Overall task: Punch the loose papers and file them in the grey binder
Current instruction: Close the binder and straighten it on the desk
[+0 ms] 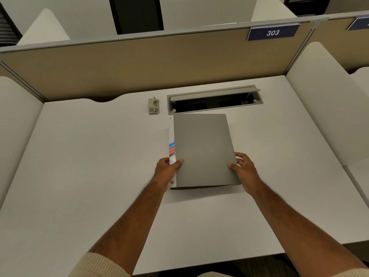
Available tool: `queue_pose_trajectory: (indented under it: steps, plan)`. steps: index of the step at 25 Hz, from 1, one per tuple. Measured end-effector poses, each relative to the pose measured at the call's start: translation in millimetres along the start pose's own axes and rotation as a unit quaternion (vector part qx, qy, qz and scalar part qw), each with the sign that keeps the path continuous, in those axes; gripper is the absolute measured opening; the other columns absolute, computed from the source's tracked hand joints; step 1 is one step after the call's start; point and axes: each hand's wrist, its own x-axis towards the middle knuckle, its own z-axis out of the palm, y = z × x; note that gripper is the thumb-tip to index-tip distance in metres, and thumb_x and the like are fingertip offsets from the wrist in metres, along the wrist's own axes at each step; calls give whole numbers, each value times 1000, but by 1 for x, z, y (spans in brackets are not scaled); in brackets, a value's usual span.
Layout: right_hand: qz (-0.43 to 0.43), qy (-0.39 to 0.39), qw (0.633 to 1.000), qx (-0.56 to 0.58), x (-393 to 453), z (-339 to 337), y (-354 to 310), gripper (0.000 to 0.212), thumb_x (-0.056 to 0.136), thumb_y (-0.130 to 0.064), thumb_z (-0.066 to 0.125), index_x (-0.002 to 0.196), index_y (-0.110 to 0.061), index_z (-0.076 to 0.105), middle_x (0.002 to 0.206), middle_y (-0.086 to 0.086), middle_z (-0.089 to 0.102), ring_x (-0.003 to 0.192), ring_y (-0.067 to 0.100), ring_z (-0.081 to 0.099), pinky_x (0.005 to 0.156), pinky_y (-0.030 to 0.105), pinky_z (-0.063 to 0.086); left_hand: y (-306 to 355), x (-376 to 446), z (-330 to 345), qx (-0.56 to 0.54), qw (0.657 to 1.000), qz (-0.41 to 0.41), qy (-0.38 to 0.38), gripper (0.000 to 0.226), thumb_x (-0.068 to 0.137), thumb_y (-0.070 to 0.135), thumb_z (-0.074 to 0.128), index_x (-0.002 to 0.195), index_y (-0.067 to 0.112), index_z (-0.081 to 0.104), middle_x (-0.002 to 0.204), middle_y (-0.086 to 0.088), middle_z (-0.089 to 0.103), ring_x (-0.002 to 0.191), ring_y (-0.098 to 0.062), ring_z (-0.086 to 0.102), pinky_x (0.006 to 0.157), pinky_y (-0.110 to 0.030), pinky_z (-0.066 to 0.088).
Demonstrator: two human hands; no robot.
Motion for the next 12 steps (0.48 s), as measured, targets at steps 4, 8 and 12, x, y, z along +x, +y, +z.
queue_pose_trajectory:
  steps: [4,8,12]
  plan:
    - [4,0,1000,-4,26,2,-13,41,90,-4,70,128,-16,57,115,8,72,98,21,70,81,34,56,19,18,7,23,1000,12,0,51,86,42,81,122,9,65,113,-9,73,89,-18,70,62,-23,51]
    - [9,-10,1000,-17,50,2,-24,38,89,-5,72,123,-18,60,113,7,73,101,25,71,91,42,58,30,32,14,28,1000,8,2,49,89,40,78,122,7,65,114,-9,73,84,-16,69,59,-21,51]
    - [1,-13,999,-40,65,3,-31,40,91,-8,71,128,-15,60,115,9,73,101,24,71,93,41,57,36,39,20,33,999,6,8,50,92,42,74,125,7,61,116,-9,70,90,-19,67,60,-22,50]
